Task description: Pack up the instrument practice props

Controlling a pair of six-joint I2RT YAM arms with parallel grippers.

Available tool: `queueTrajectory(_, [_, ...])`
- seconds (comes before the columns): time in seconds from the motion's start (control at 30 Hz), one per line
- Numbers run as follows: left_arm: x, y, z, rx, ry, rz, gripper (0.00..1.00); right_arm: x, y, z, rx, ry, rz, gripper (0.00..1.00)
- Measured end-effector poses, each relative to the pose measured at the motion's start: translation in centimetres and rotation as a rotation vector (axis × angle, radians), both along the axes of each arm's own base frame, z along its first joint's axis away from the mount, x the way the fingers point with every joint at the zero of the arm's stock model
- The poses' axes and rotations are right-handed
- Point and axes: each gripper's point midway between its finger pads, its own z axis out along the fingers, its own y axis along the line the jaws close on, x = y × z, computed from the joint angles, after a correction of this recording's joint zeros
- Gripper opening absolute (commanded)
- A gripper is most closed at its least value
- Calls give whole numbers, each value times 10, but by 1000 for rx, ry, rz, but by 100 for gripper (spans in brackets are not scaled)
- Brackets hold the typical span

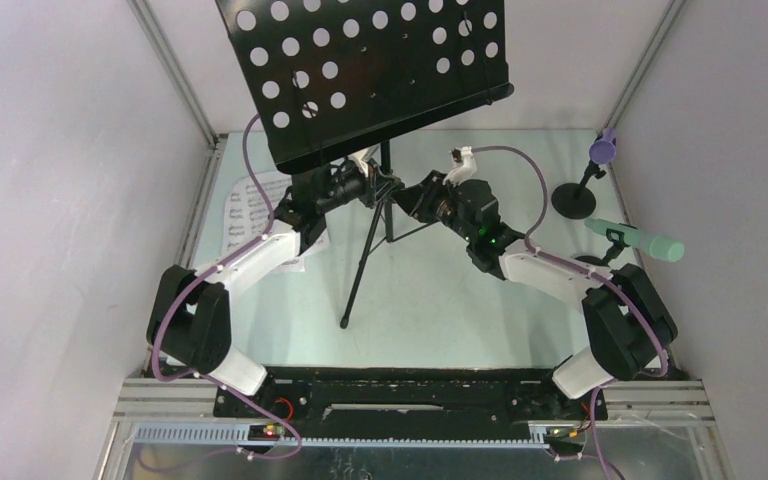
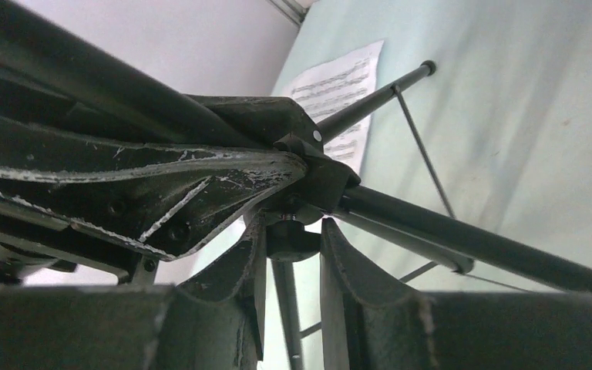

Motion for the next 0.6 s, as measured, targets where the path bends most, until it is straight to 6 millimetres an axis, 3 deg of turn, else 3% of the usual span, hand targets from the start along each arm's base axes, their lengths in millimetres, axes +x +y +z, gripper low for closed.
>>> queueTrajectory(0.37, [0, 0, 0, 7, -7, -6, 0, -2, 0, 3, -373, -311, 10, 0])
queueTrajectory(0.6, [-5, -3, 0, 10, -4, -29, 0, -9, 1, 5, -890, -708, -1, 0])
